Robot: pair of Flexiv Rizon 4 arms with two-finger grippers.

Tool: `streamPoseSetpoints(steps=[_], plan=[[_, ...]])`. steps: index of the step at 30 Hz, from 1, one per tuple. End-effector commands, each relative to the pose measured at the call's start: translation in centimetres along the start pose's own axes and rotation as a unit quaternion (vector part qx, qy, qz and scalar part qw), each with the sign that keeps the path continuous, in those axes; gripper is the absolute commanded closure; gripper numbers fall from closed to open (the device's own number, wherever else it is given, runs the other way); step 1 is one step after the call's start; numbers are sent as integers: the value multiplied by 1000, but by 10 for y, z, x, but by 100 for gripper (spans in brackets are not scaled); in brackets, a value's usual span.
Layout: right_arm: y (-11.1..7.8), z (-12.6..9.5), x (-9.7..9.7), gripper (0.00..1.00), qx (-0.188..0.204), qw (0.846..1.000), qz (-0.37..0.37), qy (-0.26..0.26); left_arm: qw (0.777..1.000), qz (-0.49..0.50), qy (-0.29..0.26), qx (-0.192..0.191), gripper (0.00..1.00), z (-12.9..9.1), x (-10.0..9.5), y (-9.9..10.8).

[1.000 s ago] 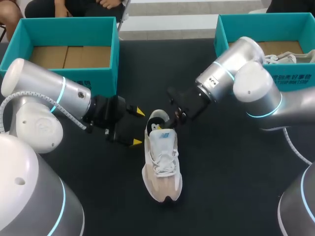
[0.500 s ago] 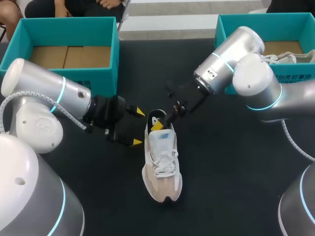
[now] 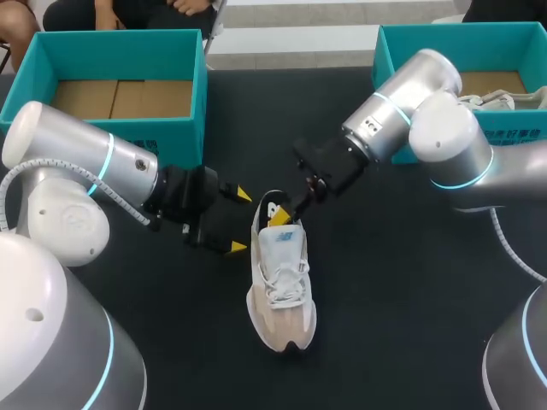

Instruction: Take the shoe out of the shoebox, open the shoe tongue, remove and reinsert the insole, then place the shoe into the shoebox

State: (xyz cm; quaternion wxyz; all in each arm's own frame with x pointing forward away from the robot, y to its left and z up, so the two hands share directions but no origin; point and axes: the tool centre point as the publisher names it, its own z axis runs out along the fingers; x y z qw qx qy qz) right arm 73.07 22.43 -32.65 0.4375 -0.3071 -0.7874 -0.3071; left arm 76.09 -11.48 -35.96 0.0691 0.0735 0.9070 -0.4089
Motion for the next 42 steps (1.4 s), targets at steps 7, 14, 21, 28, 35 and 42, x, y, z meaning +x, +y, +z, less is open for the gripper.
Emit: streamPoseSetpoints(steps=[7,14,21,28,35,42], plan=[[-3,8,-4,72,20,1000,12,13,1000,0,0,-3,0,1,0,-1],[-9,15,-8,60,28,1000,11,-1,1000,0,0,-3,0,1,0,-1],[-16,22,-12,63,41,999,20,4,1000,0,0,-3,0,1,0,-1],[-13,23,-11,96,53,998,24,9,1000,0,0,-3,0,1,0,-1],[-10,20,-8,100,66,997,30,9,1000,0,0,-3,0,1,0,-1],[-11,24,-7,100,79,996,44,20,1000,0,0,-3,0,1,0,-1]])
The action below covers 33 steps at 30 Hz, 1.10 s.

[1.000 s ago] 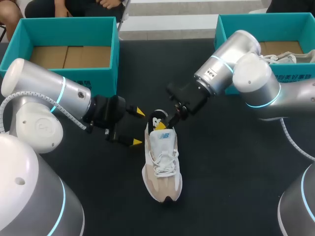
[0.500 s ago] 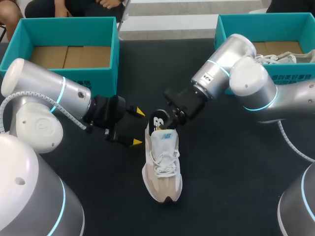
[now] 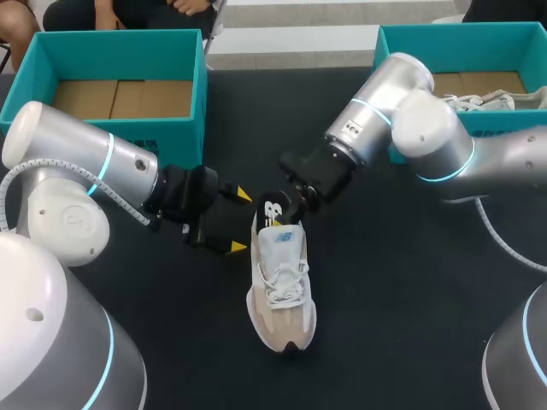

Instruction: Take the shoe out of the shoebox, open the shoe tongue, remove and reinsert the insole, then place the shoe into the shoebox

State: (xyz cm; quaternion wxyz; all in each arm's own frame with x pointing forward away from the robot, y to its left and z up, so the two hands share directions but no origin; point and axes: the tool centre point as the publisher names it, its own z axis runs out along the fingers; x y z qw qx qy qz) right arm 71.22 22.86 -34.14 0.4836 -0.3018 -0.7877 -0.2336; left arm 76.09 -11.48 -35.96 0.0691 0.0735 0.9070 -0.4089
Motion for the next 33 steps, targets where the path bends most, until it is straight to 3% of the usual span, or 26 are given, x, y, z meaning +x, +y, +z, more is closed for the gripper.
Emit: streamPoseSetpoints(steps=[1,11,13,15,21,33], plan=[[3,7,-3,100,7,1000,4,5,1000,0,0,-3,0,1,0,-1],[-7,21,-4,99,6,1000,22,16,1000,0,0,-3,0,1,0,-1],[-8,21,-4,89,5,1000,23,15,1000,0,0,-3,0,1,0,-1],[-9,20,-4,86,3,1000,24,12,1000,0,0,-3,0,1,0,-1],[-7,13,0,64,1,1000,20,-2,1000,0,0,-3,0,1,0,-1],[0,3,4,61,11,999,11,-29,1000,0,0,-3,0,1,0,-1]])
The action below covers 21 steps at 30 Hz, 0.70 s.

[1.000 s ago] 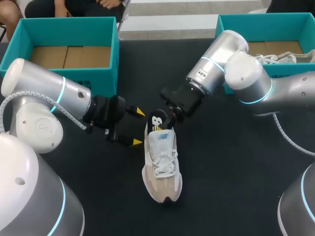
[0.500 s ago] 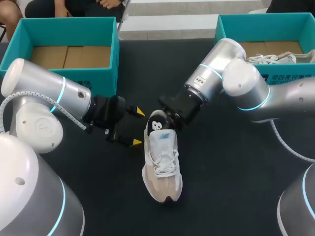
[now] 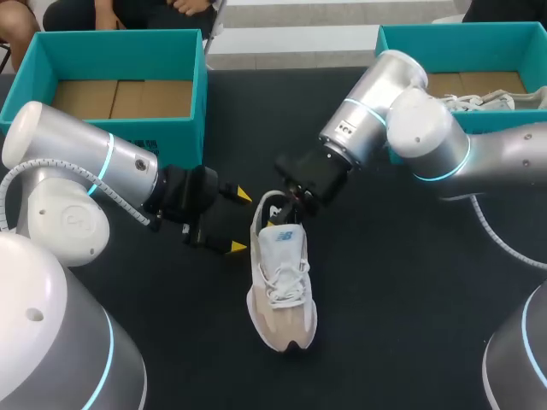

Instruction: Take the shoe out of the shoebox, open the shoe tongue, remove and reinsert the insole, then place the shoe into the shoebox

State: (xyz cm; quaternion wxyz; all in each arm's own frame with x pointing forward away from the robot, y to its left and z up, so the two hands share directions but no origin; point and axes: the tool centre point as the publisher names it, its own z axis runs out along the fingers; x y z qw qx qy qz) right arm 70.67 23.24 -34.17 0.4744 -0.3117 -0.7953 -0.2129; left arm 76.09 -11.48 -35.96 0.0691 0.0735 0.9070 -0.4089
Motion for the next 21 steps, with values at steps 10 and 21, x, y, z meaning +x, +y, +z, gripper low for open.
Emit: streamPoseSetpoints(steps=[10,21], plan=[[11,-15,6,58,5,1000,-9,-22,1000,0,0,-3,0,1,0,-1],[15,-33,14,56,3,999,-20,-46,1000,0,0,-3,0,1,0,-1]])
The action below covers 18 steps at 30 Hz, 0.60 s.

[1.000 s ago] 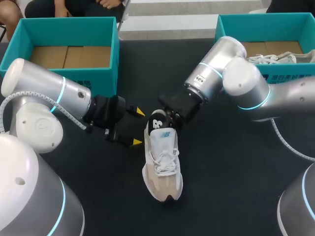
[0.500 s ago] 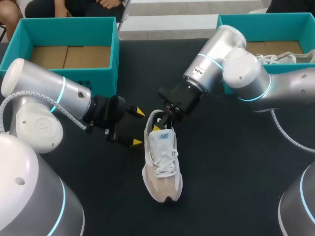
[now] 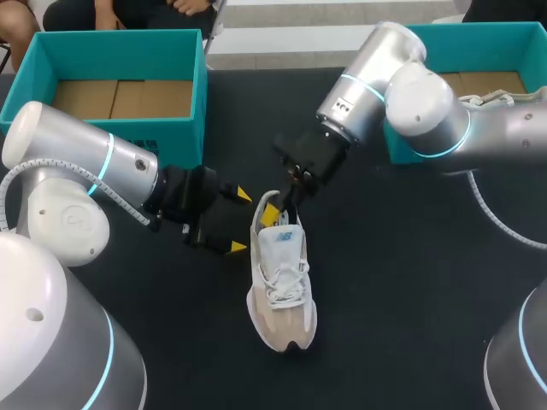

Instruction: Take the shoe out of the shoebox, open the shoe tongue, remove and reinsert the insole, then place the shoe into the shoebox

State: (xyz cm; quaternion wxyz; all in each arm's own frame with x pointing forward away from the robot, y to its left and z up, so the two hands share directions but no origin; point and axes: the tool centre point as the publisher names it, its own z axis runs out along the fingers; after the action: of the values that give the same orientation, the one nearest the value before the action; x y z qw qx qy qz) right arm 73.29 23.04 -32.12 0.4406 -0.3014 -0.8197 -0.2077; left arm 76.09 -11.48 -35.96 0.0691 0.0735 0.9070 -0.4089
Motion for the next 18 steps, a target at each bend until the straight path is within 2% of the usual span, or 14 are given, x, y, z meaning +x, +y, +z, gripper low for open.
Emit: streamPoseSetpoints(steps=[1,14,18], plan=[[-3,-9,5,56,-2,1000,1,-12,1000,0,0,-3,0,1,0,-1],[-18,-43,-1,55,-12,999,15,-37,1000,0,0,-3,0,1,0,-1],[-16,-47,-5,59,-11,999,14,-36,1000,0,0,-3,0,1,0,-1]])
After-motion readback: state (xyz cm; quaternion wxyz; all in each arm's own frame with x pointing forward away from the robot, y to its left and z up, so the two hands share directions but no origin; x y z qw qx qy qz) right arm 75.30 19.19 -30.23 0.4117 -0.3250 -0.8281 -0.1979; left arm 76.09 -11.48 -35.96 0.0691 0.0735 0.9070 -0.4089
